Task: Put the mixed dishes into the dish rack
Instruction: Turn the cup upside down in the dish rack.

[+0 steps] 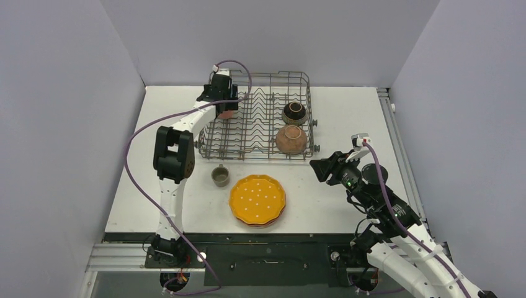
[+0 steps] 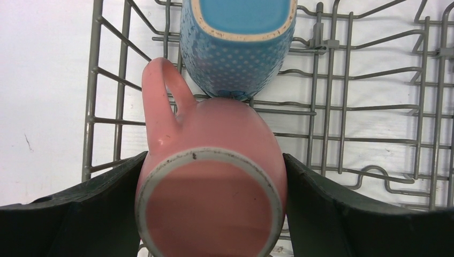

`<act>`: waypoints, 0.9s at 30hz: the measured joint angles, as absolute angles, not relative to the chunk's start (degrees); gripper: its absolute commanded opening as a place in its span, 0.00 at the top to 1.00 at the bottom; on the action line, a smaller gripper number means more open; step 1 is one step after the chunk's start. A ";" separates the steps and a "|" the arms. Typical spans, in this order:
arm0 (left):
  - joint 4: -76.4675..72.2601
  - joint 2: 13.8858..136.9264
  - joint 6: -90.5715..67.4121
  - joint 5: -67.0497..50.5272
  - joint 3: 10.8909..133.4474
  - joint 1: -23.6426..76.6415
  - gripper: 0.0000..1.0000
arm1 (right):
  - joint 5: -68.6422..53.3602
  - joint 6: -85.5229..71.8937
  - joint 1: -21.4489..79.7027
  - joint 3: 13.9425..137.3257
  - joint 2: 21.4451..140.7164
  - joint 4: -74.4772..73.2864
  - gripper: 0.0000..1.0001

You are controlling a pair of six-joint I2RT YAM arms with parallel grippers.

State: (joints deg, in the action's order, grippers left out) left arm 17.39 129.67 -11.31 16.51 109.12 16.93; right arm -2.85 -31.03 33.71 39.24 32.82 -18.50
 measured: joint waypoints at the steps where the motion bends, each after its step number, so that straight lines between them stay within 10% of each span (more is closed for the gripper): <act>1: 17.39 129.99 -11.29 16.51 109.19 16.93 1.00 | -2.85 -31.03 33.71 39.24 32.95 -18.50 0.59; 10: 18.61 132.20 -11.31 16.73 110.63 16.93 1.00 | -2.85 -30.83 33.71 39.24 33.21 -18.50 0.59; 20: 19.51 132.25 -11.31 17.87 111.33 16.95 0.47 | -2.87 -30.83 33.71 39.24 33.23 -18.50 0.59; 27: 19.51 132.25 -11.31 18.06 111.28 16.95 0.32 | -2.92 -30.85 33.71 39.24 33.69 -18.52 0.59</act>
State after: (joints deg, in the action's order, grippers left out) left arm 19.51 132.25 -11.31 18.06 111.28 16.95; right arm -2.92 -30.85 33.71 39.24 33.69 -18.52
